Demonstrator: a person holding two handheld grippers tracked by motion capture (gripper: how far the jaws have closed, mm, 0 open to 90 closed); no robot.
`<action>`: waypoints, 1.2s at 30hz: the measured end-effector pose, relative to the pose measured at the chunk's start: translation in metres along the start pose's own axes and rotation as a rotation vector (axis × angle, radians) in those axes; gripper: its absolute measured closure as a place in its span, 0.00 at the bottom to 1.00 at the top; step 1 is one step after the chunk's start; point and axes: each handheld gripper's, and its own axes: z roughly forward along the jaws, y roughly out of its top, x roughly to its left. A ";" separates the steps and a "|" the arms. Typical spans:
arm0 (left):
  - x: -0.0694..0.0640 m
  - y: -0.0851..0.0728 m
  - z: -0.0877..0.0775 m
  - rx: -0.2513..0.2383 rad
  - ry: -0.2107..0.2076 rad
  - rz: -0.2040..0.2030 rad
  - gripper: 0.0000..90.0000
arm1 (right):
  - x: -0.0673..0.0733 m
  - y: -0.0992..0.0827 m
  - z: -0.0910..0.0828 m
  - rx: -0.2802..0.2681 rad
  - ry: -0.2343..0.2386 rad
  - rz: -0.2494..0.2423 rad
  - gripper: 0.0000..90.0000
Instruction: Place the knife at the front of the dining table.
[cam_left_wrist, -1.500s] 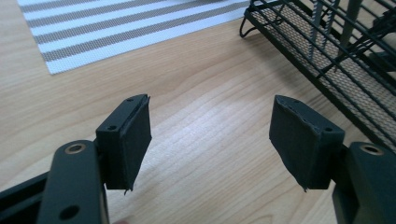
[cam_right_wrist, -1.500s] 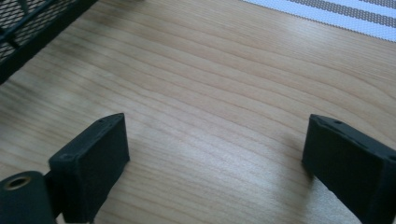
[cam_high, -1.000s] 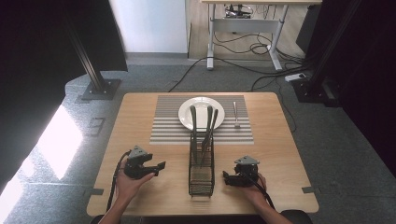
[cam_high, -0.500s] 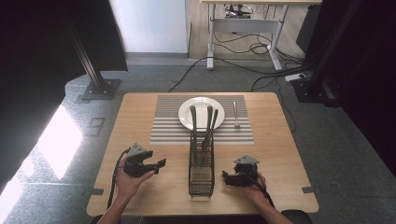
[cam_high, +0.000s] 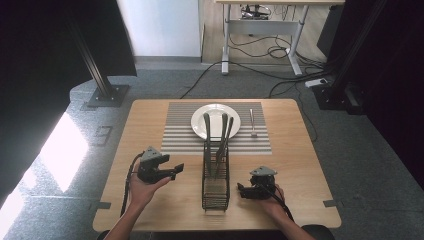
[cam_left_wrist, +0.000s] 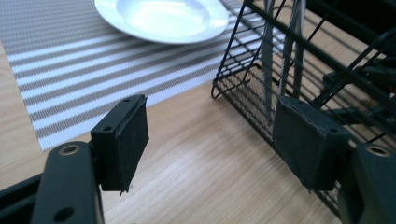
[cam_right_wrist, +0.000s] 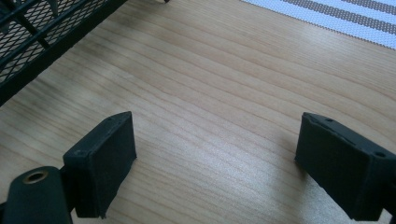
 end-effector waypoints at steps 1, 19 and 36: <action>0.000 0.002 -0.001 -0.009 -0.001 0.000 0.30 | 0.000 0.000 0.000 -0.001 0.000 0.000 0.13; -0.003 0.038 0.008 -0.045 -0.044 -0.014 0.34 | 0.001 0.000 0.000 -0.005 -0.002 -0.005 0.14; -0.019 0.084 0.044 -0.038 -0.096 -0.008 0.39 | 0.001 0.000 0.001 -0.006 0.005 -0.011 0.15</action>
